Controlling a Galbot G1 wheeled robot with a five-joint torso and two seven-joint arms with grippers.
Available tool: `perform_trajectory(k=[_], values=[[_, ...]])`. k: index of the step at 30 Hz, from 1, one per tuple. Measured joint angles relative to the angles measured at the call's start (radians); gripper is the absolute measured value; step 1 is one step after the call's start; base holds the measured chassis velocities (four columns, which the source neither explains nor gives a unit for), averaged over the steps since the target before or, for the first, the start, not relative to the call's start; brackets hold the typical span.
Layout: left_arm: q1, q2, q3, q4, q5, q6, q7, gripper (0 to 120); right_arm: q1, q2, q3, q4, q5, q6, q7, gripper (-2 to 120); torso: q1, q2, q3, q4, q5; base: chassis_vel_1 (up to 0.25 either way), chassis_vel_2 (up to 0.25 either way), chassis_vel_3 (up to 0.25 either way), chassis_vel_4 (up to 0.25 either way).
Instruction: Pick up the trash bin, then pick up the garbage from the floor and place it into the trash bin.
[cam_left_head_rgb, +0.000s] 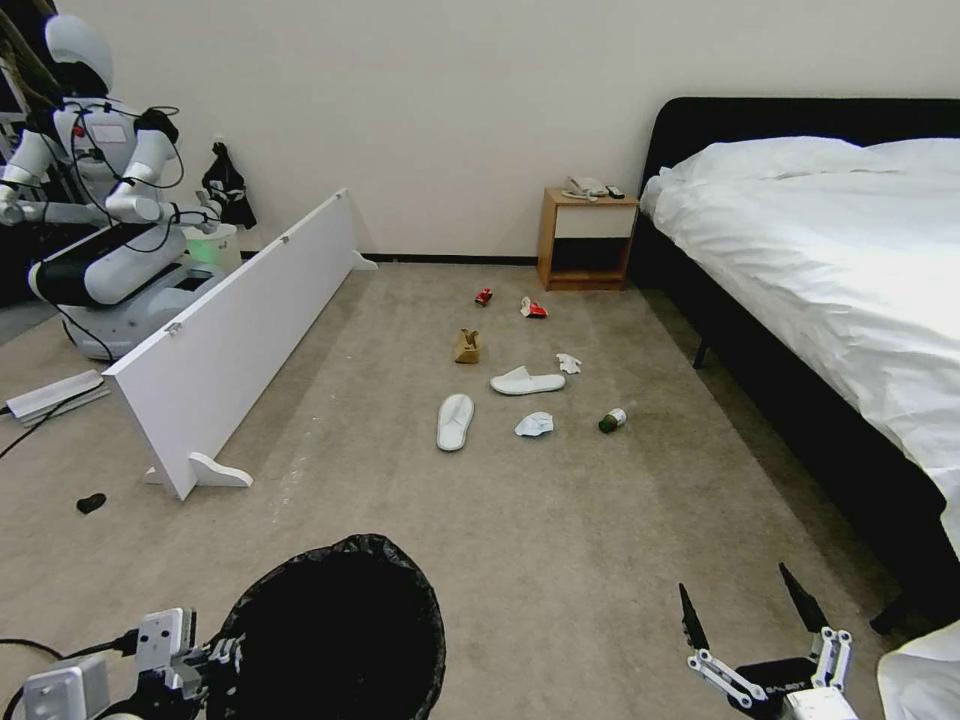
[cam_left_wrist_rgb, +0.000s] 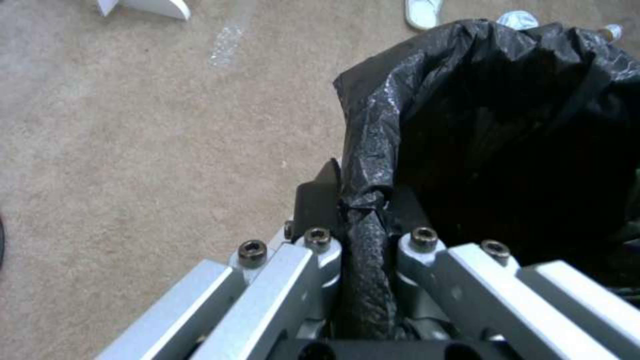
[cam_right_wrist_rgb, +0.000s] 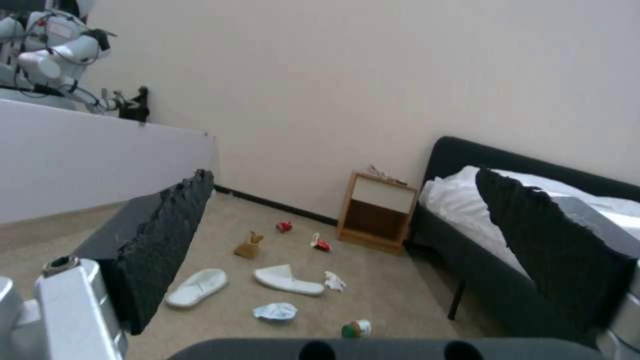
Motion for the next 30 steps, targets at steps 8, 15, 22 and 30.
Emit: perform_trajectory(k=[8, 15, 22, 30], values=[[-0.006, -0.008, 0.005, 0.000, 0.028, 0.000, 0.011, 4, 0.000, 0.002, 0.003, 0.000, 0.000, 0.003, -0.006, 100, 0.000, 0.000, 0.000, 0.0000, -0.0001, 0.000, 0.000, 0.000, 0.000], [-0.020, -0.027, 0.012, 0.000, 0.185, -0.141, 0.143, 4, 0.001, 0.008, 0.003, -0.001, 0.002, 0.009, -0.013, 100, 0.000, 0.000, 0.000, -0.0001, -0.0002, 0.000, 0.000, 0.000, 0.000], [-0.028, -0.035, 0.025, 0.000, 0.219, -0.271, 0.184, 4, -0.003, 0.008, 0.002, 0.000, 0.001, 0.010, -0.021, 100, 0.000, 0.000, 0.000, -0.0001, 0.0000, 0.000, 0.000, 0.000, 0.000], [-0.022, -0.039, 0.029, 0.000, 0.159, -0.230, 0.152, 4, -0.008, 0.015, 0.001, -0.010, 0.000, 0.009, -0.036, 100, 0.000, 0.000, 0.000, -0.0001, 0.0000, 0.000, 0.000, 0.000, 0.000]])
